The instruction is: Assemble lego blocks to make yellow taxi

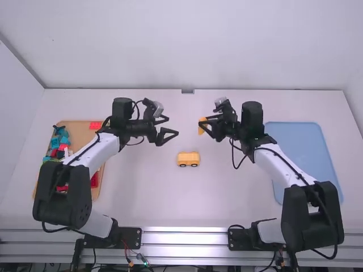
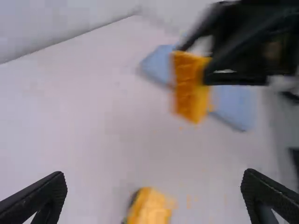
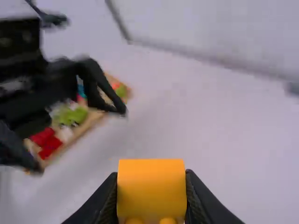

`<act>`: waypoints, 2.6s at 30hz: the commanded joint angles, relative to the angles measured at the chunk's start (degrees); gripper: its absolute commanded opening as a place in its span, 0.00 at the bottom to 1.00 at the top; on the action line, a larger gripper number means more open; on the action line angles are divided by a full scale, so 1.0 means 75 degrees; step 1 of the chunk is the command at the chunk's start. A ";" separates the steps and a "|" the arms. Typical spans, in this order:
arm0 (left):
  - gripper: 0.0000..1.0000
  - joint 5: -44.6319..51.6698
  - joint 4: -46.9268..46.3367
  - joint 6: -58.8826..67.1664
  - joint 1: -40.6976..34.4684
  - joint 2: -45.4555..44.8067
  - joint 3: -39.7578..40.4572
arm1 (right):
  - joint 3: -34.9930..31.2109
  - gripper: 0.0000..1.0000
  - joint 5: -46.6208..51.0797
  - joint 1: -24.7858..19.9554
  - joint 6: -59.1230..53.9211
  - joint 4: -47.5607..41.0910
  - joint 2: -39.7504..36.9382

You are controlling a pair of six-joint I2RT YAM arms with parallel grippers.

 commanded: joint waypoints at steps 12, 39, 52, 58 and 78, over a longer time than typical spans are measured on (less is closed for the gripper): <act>0.99 -0.4575 -0.0682 -0.0659 0.0731 -0.2034 -0.0303 | 0.2725 0.09 0.2410 0.1749 -0.2652 -0.3573 0.1419; 0.99 -0.4934 0.1550 -0.1652 0.2769 -0.7417 -0.4406 | 0.8443 0.04 0.5464 0.5053 -0.5106 -0.8122 0.6965; 0.99 -0.4905 0.2162 -0.1664 0.2801 -0.6397 -0.4406 | 0.8434 0.23 0.5616 0.5042 -0.4972 -0.7918 0.7055; 0.99 -0.4902 0.2390 -0.1684 0.2745 -0.6149 -0.4406 | 0.8434 0.71 0.5598 0.4957 -0.4978 -0.7901 0.7055; 0.99 0.0169 0.2815 0.1023 0.2879 -0.3911 -0.3587 | 0.8373 0.99 0.3118 0.3386 -0.5126 -0.8687 0.5042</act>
